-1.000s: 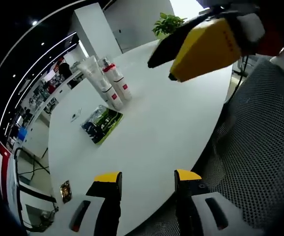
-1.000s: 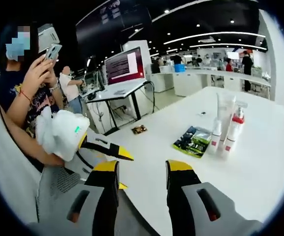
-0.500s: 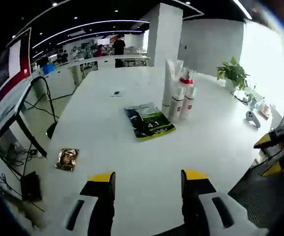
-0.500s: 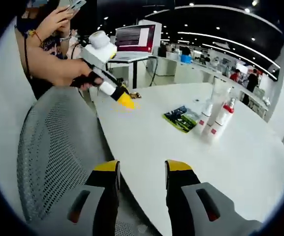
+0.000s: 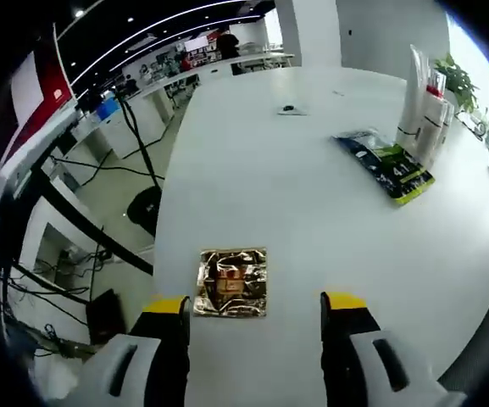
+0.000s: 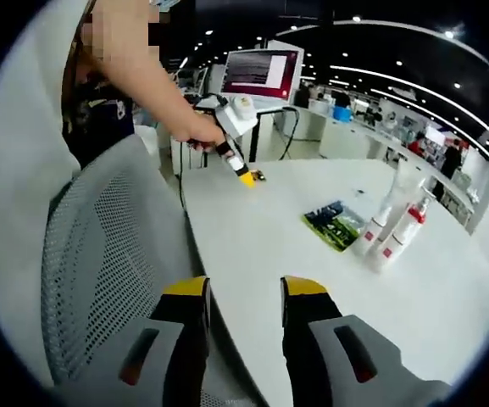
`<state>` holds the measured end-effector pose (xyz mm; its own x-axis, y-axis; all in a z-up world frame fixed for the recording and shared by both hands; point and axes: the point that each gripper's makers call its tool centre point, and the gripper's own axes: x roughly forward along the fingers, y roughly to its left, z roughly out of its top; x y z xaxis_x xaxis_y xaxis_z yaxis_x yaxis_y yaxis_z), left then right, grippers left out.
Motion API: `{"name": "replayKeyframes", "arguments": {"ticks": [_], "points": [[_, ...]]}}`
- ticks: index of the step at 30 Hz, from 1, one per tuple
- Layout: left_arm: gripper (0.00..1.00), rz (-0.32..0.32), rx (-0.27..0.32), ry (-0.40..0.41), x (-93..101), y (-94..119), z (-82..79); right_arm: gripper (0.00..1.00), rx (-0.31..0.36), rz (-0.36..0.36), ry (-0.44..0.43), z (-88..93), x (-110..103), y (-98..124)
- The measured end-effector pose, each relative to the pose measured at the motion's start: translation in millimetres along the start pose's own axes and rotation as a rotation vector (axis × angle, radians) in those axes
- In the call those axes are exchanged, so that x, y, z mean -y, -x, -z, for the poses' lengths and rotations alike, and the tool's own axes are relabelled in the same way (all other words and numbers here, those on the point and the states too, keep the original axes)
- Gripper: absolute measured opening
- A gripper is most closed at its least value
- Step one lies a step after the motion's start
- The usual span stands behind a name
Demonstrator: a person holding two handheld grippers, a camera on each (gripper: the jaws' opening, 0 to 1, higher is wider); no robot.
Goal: Arrange the skincare products in the storage area until every visible bottle or jar stands upright without overlapping.
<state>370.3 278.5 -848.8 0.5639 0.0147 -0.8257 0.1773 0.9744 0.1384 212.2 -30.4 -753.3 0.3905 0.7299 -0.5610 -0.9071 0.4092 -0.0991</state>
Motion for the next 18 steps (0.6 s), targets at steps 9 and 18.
{"name": "replayKeyframes", "arguments": {"ticks": [9,18], "points": [[0.65,0.092,-0.061,-0.013,-11.1,-17,-7.4,0.31,0.001,-0.025,0.001,-2.4,-4,0],[0.50,0.192,-0.099,0.010,0.4,-22,-5.2,0.30,-0.006,-0.030,0.007,-1.9,-6,1]]}}
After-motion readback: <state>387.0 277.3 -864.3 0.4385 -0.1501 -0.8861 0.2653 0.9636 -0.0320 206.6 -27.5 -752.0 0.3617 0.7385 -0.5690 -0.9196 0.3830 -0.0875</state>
